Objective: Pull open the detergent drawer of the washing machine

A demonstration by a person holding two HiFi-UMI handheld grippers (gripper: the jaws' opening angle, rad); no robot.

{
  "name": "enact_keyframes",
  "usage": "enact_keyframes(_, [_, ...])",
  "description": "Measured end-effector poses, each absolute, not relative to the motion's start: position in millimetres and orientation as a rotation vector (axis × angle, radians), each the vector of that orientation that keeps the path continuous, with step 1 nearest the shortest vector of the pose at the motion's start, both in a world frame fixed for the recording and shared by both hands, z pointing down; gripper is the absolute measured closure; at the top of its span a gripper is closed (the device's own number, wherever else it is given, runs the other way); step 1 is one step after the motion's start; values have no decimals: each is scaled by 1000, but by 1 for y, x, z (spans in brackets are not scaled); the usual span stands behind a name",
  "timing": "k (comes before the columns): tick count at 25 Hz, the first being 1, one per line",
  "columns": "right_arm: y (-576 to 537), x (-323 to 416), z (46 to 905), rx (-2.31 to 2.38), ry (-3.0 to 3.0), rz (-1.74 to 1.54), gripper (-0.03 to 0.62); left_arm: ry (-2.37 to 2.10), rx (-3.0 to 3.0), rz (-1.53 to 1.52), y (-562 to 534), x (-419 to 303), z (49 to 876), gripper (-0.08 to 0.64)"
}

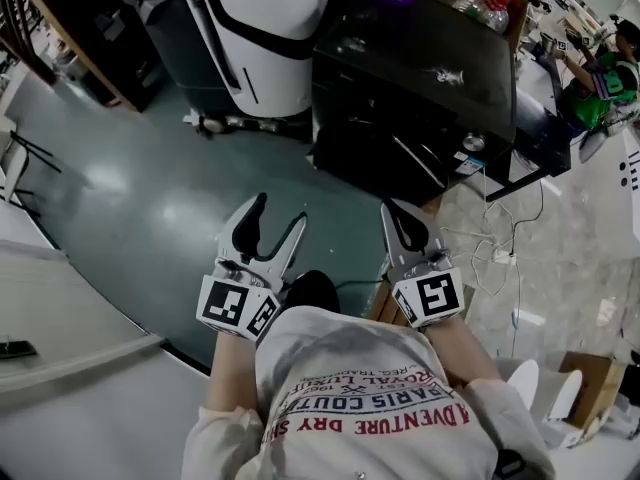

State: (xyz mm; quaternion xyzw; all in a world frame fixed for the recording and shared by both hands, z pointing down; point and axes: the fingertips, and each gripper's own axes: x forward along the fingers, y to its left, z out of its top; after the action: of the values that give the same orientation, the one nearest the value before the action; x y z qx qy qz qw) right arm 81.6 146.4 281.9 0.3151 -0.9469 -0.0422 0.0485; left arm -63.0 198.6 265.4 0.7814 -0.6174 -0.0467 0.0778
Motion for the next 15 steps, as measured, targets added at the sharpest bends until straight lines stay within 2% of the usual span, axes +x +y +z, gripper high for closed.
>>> enact_keyframes(7, [60, 23, 249, 1161, -2786, -63, 592, -1635, 2379, -98, 111, -133, 252, 282])
enact_keyframes(15, [-1, 29, 241, 1269, -2689, -29, 592, -1383, 2312, -130, 29, -121, 269, 281])
